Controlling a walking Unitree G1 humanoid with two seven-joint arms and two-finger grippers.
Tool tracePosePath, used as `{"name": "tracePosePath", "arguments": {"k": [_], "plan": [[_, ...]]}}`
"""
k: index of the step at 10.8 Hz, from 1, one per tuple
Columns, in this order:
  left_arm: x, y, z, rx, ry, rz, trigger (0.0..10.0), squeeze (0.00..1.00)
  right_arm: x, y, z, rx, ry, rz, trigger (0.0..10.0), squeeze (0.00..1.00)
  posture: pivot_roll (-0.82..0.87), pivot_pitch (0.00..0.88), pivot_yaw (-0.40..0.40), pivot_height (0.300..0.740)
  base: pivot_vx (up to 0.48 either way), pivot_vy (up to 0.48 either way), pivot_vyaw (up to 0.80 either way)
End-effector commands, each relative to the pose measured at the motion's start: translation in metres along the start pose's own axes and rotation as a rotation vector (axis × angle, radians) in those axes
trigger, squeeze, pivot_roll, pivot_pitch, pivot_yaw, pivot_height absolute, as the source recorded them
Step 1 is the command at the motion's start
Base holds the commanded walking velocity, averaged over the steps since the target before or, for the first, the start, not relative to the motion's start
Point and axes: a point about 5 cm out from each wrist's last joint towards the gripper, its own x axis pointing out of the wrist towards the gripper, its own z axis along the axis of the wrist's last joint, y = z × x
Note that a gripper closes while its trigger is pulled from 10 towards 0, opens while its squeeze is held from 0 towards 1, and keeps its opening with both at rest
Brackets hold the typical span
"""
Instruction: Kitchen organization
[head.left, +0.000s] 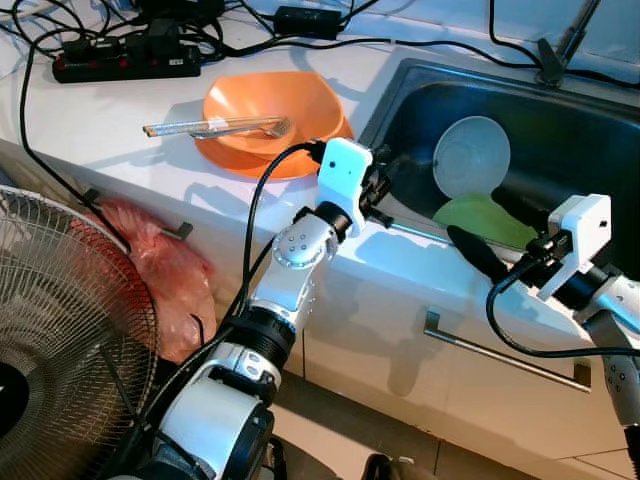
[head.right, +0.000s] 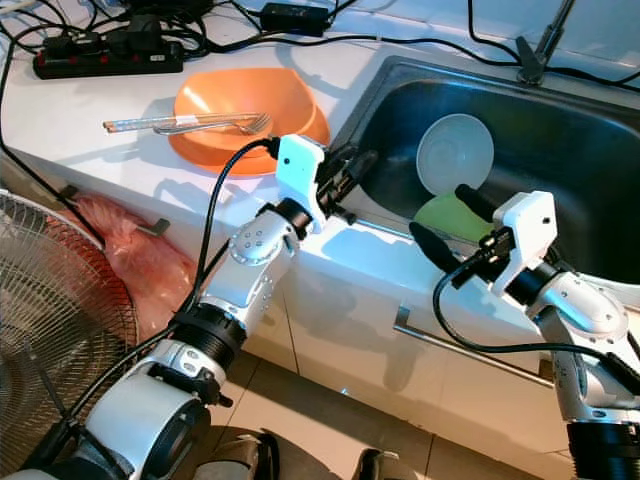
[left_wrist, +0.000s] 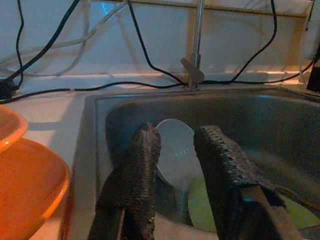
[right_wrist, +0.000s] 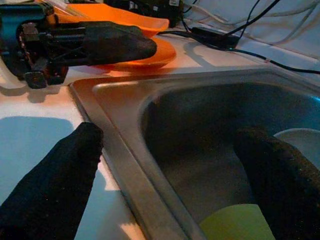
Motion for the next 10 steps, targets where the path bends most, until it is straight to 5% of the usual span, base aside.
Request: {"name": "tracePosePath", "arguments": {"k": [1, 4, 5, 9, 10], "plan": [[0.005, -0.006, 0.003, -0.014, -0.017, -0.008, 10.0, 1.00, -0.002, 0.003, 0.003, 0.002, -0.010, 0.023, 10.0, 0.00, -0.02, 0.141, 0.024, 0.740, 0.000, 0.000, 0.00], [0.005, -0.006, 0.003, -0.007, -0.017, 0.000, 10.0, 1.00, -0.003, 0.005, 0.002, 0.009, -0.004, 0.027, 10.0, 0.00, -0.02, 0.155, 0.022, 0.740, 0.000, 0.000, 0.00], [0.005, -0.006, 0.005, 0.019, -0.023, -0.003, 10.0, 0.03, -0.002, 0.005, 0.002, 0.011, -0.006, 0.026, 10.0, 0.00, -0.02, 0.157, 0.021, 0.740, 0.000, 0.000, 0.00], [-0.009, -0.001, 0.066, 0.403, -0.302, 0.112, 10.0, 0.00, 0.002, 0.005, 0.001, 0.025, -0.009, 0.026, 10.0, 0.00, 0.00, 0.166, 0.010, 0.740, 0.000, 0.000, 0.00], [-0.012, 0.002, 0.067, 0.407, -0.311, 0.147, 10.0, 0.00, 0.002, 0.005, 0.000, 0.027, -0.008, 0.027, 10.0, 0.00, 0.01, 0.169, 0.006, 0.740, 0.000, 0.000, 0.00]]}}
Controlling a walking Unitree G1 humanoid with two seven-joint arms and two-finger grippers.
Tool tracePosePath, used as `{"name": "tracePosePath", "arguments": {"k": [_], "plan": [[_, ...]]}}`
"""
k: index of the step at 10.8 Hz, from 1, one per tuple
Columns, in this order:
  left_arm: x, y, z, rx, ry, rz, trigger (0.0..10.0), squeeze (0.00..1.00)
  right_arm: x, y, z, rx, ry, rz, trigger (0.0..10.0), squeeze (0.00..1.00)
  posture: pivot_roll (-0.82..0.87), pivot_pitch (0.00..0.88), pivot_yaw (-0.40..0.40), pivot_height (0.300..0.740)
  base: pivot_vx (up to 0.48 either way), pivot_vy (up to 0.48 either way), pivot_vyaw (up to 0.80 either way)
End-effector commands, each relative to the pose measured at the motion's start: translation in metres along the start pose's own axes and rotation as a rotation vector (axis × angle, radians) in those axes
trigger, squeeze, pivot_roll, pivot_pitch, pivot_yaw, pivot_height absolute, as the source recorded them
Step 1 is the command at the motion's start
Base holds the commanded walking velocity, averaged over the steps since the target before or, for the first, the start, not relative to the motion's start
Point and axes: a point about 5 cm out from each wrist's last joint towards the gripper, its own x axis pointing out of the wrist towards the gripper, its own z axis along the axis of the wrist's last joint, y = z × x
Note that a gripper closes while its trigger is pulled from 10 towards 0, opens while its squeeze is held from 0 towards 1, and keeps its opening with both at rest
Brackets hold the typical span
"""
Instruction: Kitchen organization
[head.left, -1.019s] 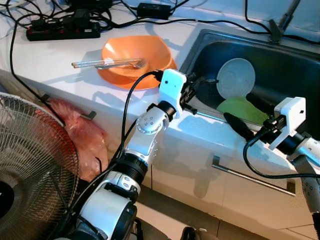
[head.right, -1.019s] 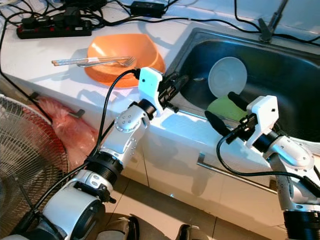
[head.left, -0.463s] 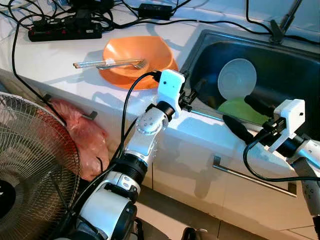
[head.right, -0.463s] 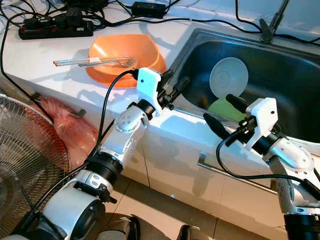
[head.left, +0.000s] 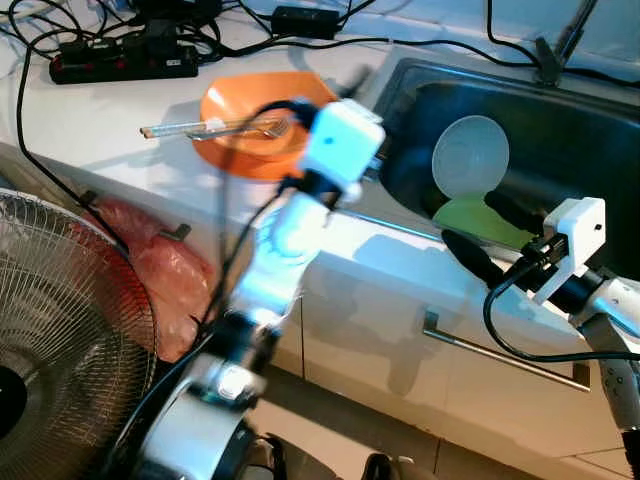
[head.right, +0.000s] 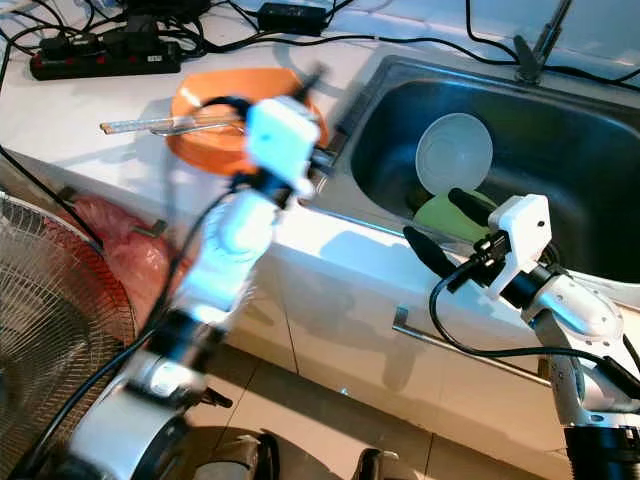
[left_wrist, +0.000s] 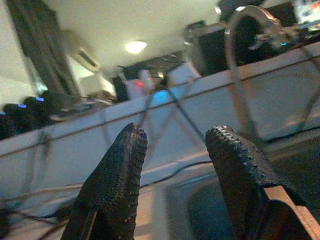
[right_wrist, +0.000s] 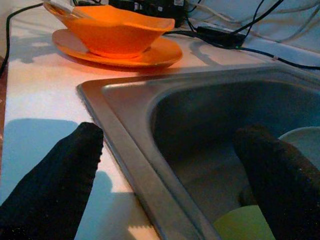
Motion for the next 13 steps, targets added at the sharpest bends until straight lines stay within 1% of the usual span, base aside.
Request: {"name": "tracePosePath", "arguments": {"k": [1, 2, 3, 4, 5, 6, 7, 8, 9, 10, 11, 12, 13], "plan": [[-0.009, 0.023, 0.008, 0.085, -0.013, 0.084, 10.0, 0.00, 0.000, -0.001, 0.000, 0.006, 0.001, 0.008, 10.0, 0.00, 0.02, 0.173, 0.002, 0.740, 0.000, 0.000, 0.00], [-0.021, 0.044, 0.008, 0.148, 0.016, 0.168, 10.0, 0.00, 0.001, -0.002, -0.001, 0.009, 0.001, 0.010, 10.0, 0.00, 0.04, 0.176, -0.005, 0.740, 0.000, 0.000, 0.00], [-0.037, 0.064, 0.001, 0.165, 0.076, 0.272, 10.0, 0.00, 0.004, -0.001, -0.002, 0.013, 0.001, 0.018, 10.0, 0.00, 0.04, 0.174, -0.010, 0.740, 0.000, 0.000, 0.00], [-0.046, 0.067, -0.005, 0.094, 0.114, 0.314, 10.0, 0.00, 0.005, -0.001, -0.002, 0.014, 0.001, 0.020, 10.0, 0.00, 0.04, 0.175, -0.013, 0.740, 0.000, 0.000, 0.00], [-0.061, 0.066, -0.013, -0.131, 0.175, 0.415, 10.0, 0.00, 0.007, -0.002, -0.001, 0.014, 0.000, 0.026, 10.0, 0.00, 0.04, 0.175, -0.017, 0.740, 0.000, 0.000, 0.00], [-0.070, 0.062, -0.016, -0.211, 0.203, 0.433, 10.0, 0.00, 0.006, -0.003, -0.001, 0.014, 0.002, 0.028, 10.0, 0.00, 0.05, 0.180, -0.025, 0.740, 0.000, 0.000, 0.00], [-0.074, 0.058, -0.017, -0.258, 0.218, 0.435, 10.0, 0.00, 0.006, -0.004, -0.001, 0.012, 0.003, 0.030, 10.0, 0.00, 0.04, 0.182, -0.029, 0.740, 0.000, 0.000, 0.00], [-0.076, 0.055, -0.016, -0.269, 0.224, 0.438, 10.0, 0.00, 0.006, -0.004, -0.001, 0.012, 0.004, 0.031, 10.0, 0.00, 0.04, 0.182, -0.032, 0.740, 0.000, 0.000, 0.00], [-0.083, 0.048, -0.013, -0.283, 0.227, 0.434, 10.0, 0.00, 0.006, -0.005, -0.001, 0.011, 0.005, 0.031, 10.0, 0.00, 0.04, 0.181, -0.033, 0.740, 0.000, 0.000, 0.00], [-0.087, 0.044, -0.013, -0.304, 0.236, 0.434, 10.0, 0.00, 0.006, -0.006, -0.001, 0.012, 0.006, 0.031, 10.0, 0.00, 0.05, 0.182, -0.033, 0.740, 0.000, 0.000, 0.00], [-0.096, 0.039, -0.018, -0.313, 0.271, 0.439, 10.0, 0.00, 0.006, -0.006, -0.001, 0.013, 0.007, 0.032, 10.0, 0.00, 0.05, 0.181, -0.035, 0.740, 0.000, 0.000, 0.00], [-0.105, 0.039, -0.024, -0.320, 0.304, 0.464, 10.0, 0.00, 0.007, -0.006, -0.001, 0.014, 0.006, 0.034, 10.0, 0.00, 0.05, 0.181, -0.035, 0.740, 0.000, 0.000, 0.00], [-0.108, 0.042, -0.026, -0.326, 0.312, 0.490, 10.0, 0.00, 0.008, -0.006, -0.001, 0.014, 0.006, 0.035, 10.0, 0.00, 0.05, 0.179, -0.036, 0.740, 0.000, 0.000, 0.00]]}}
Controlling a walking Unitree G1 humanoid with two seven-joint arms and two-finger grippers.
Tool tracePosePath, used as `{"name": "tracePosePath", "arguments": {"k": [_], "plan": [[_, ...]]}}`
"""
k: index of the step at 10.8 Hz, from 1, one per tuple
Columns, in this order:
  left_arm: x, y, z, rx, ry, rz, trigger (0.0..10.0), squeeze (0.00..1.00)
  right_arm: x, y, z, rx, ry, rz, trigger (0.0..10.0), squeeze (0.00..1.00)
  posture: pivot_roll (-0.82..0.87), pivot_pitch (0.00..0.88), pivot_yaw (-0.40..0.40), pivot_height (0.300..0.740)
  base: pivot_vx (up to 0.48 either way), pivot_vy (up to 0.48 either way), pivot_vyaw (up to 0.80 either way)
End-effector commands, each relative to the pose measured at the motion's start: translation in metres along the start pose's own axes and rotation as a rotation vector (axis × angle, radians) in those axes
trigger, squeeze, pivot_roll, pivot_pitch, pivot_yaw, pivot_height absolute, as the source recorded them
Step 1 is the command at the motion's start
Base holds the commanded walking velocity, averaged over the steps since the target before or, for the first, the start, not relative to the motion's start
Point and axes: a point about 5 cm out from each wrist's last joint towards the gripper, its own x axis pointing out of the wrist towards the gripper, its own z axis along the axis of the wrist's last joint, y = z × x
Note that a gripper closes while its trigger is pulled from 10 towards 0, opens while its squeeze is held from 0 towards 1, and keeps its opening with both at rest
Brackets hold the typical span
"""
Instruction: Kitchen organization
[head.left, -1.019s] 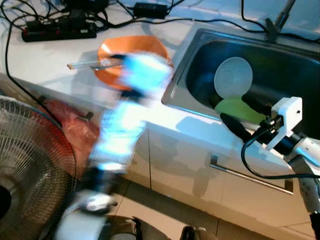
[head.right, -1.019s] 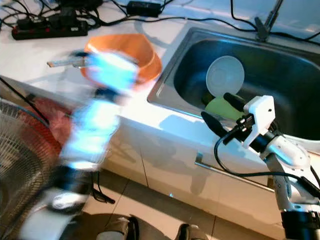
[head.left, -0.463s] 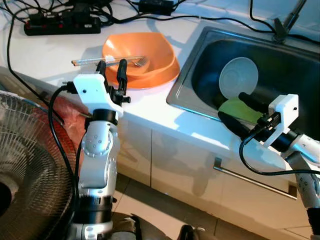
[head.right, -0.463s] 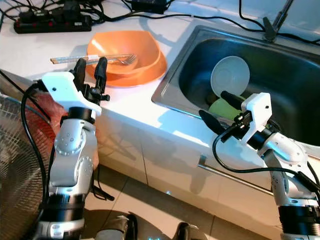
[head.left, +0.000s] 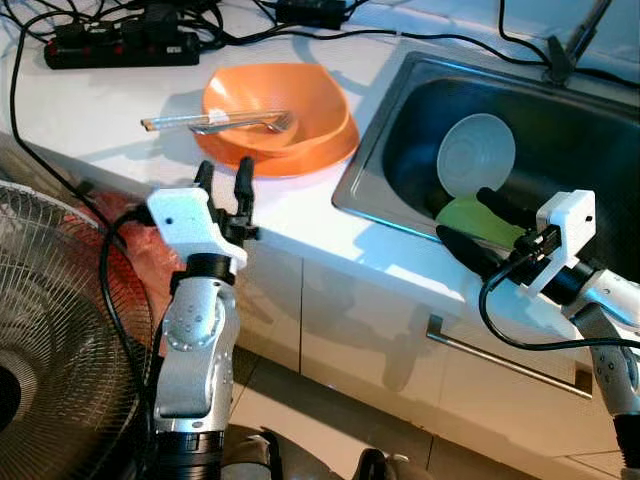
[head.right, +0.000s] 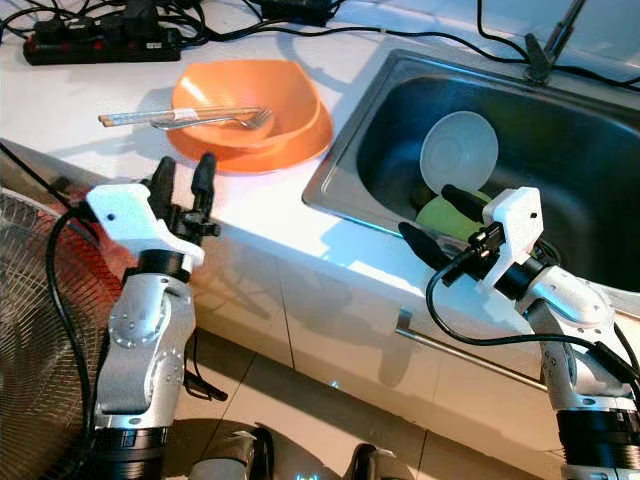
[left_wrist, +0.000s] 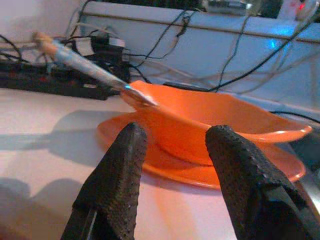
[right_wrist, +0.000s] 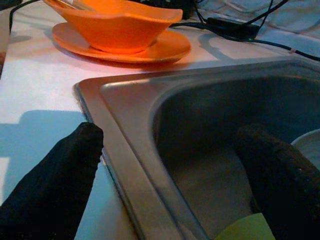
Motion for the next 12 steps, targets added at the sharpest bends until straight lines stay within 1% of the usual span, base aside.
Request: {"name": "tracePosePath", "arguments": {"k": [1, 2, 3, 4, 6, 8, 10, 12], "plan": [[0.000, 0.004, -0.002, -0.023, 0.014, 0.036, 10.0, 0.00, -0.001, -0.001, 0.000, -0.008, 0.007, 0.012, 10.0, 0.00, 0.05, 0.179, -0.036, 0.740, 0.000, 0.000, 0.00], [0.005, 0.010, 0.001, -0.037, 0.001, 0.061, 10.0, 0.00, 0.000, -0.001, 0.000, -0.008, 0.006, 0.012, 10.0, 0.00, 0.05, 0.177, -0.037, 0.740, 0.000, 0.000, 0.00], [0.009, 0.013, 0.003, -0.071, -0.010, 0.080, 10.0, 0.00, 0.000, -0.001, 0.000, -0.008, 0.006, 0.013, 10.0, 0.00, 0.05, 0.177, -0.037, 0.740, 0.000, 0.000, 0.00], [0.011, 0.015, 0.004, -0.088, -0.016, 0.090, 10.0, 0.00, 0.000, -0.001, 0.000, -0.008, 0.006, 0.014, 10.0, 0.00, 0.05, 0.172, -0.038, 0.740, 0.000, 0.000, 0.00], [0.020, 0.022, 0.006, -0.134, -0.027, 0.116, 10.0, 0.00, 0.001, -0.001, -0.001, -0.008, 0.005, 0.015, 10.0, 0.00, 0.04, 0.168, -0.038, 0.740, 0.000, 0.000, 0.00], [0.029, 0.022, 0.005, -0.172, -0.027, 0.105, 10.0, 0.00, 0.002, 0.000, 0.000, -0.010, 0.004, 0.021, 10.0, 0.00, 0.04, 0.165, -0.039, 0.740, 0.000, 0.000, 0.00], [0.036, 0.020, 0.003, -0.188, -0.019, 0.083, 10.0, 0.00, 0.002, 0.001, 0.000, -0.010, 0.002, 0.022, 10.0, 0.00, 0.04, 0.161, -0.038, 0.740, 0.000, 0.000, 0.00], [0.039, 0.021, 0.002, -0.195, -0.018, 0.080, 10.0, 0.00, 0.003, 0.002, 0.000, -0.009, 0.002, 0.026, 10.0, 0.00, 0.03, 0.164, -0.042, 0.740, 0.000, 0.000, 0.00]]}}
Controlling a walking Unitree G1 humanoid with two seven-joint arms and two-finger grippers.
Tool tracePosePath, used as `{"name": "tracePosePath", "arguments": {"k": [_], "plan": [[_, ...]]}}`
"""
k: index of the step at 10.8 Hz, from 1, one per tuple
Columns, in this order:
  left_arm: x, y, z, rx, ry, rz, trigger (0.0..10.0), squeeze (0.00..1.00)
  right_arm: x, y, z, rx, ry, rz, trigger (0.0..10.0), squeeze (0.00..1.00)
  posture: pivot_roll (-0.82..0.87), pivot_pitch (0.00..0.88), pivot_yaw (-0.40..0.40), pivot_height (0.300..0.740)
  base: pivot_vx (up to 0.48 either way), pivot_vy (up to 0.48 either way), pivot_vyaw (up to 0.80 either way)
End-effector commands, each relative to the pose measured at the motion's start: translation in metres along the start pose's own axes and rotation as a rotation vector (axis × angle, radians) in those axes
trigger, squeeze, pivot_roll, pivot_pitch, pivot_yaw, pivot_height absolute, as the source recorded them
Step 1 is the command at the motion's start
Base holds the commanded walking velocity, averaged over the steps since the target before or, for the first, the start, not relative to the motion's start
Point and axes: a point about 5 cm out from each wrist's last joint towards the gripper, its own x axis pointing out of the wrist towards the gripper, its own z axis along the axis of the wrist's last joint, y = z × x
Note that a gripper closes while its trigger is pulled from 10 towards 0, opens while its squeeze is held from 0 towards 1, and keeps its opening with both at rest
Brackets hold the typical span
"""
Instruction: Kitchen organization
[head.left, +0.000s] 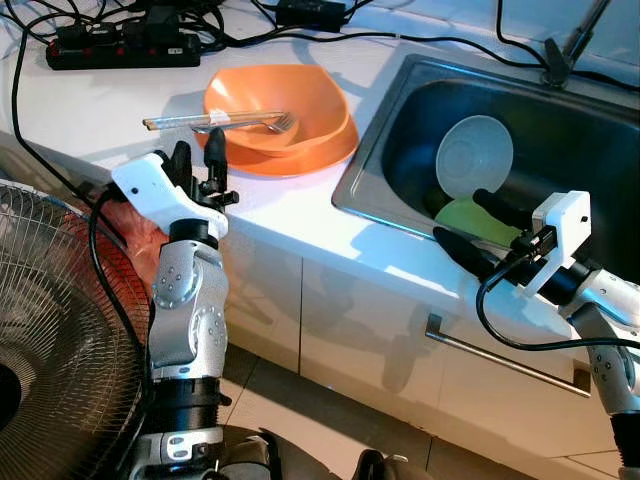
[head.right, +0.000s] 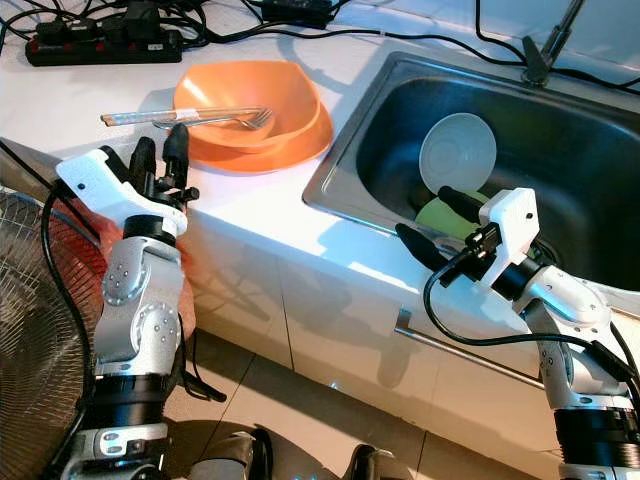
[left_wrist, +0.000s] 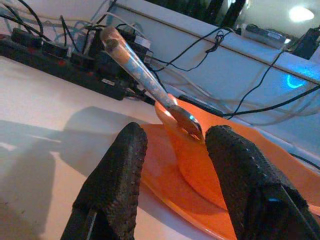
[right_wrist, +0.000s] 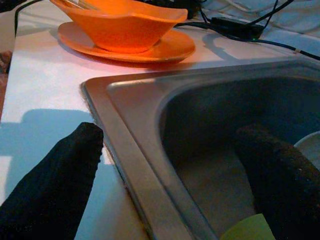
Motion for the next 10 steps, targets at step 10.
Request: {"name": "tracePosePath", "arguments": {"k": [10], "plan": [[0.015, -0.013, 0.001, -0.044, -0.036, -0.043, 10.0, 0.00, 0.002, 0.001, 0.002, -0.012, -0.002, 0.020, 10.0, 0.00, 0.03, 0.169, -0.050, 0.740, 0.000, 0.000, 0.00]]}}
